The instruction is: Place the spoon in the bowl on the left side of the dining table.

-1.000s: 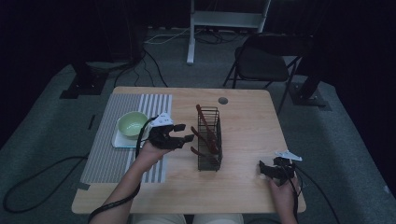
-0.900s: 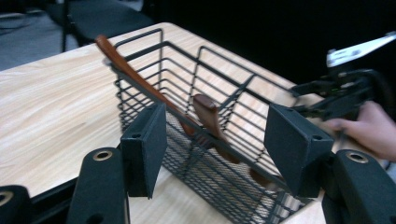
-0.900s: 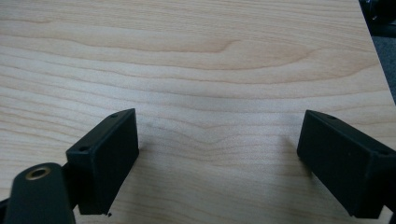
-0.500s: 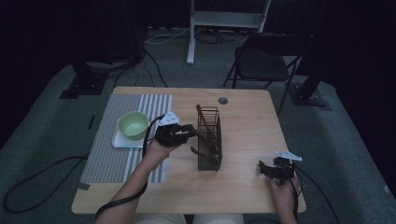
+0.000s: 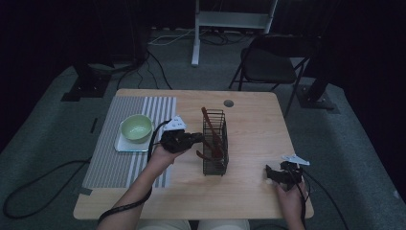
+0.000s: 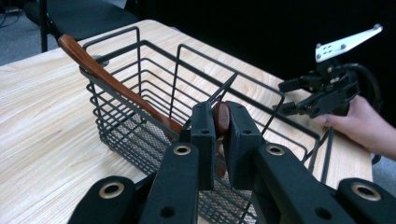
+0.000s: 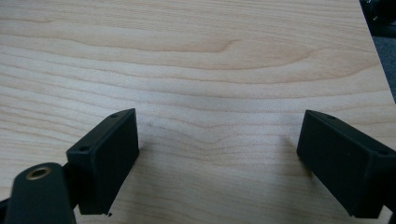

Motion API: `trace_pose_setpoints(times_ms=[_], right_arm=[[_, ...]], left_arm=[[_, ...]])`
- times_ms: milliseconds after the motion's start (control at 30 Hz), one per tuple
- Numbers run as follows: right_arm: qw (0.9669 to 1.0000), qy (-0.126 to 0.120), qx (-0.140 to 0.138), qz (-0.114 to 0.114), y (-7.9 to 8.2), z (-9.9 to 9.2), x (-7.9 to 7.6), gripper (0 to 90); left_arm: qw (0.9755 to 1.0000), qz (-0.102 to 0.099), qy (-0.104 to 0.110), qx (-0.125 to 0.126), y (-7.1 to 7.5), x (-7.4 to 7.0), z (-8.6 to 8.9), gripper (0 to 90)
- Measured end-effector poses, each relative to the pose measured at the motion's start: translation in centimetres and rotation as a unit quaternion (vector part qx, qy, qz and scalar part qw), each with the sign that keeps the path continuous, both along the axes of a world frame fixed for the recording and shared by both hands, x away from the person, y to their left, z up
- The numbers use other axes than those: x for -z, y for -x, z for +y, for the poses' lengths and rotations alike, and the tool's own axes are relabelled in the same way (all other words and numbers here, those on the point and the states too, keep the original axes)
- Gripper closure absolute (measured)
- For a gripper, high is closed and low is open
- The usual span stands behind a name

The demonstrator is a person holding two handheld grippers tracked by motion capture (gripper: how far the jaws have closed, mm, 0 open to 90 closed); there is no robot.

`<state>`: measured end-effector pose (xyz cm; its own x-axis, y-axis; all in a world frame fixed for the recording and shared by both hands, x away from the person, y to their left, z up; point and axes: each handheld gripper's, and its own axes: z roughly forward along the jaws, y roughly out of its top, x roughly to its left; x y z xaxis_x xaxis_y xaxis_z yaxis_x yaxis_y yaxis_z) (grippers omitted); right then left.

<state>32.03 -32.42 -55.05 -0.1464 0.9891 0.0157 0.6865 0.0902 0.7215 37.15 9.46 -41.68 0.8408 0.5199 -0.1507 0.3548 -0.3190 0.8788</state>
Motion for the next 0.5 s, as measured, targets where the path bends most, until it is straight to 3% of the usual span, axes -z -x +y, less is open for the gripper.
trace_pose_setpoints(times_ms=[167, 500], right_arm=[[1.0000, 0.000, 0.000, 0.000, 0.0, 0.0, 0.0, 12.1], [1.0000, 0.000, 0.000, 0.000, 0.0, 0.0, 0.0, 12.1]], left_arm=[[0.9999, -0.009, 0.004, 0.012, 0.3, -0.7, -0.6, 83.2], [0.9994, -0.031, 0.014, -0.001, 0.5, -2.6, -0.3, 83.3]])
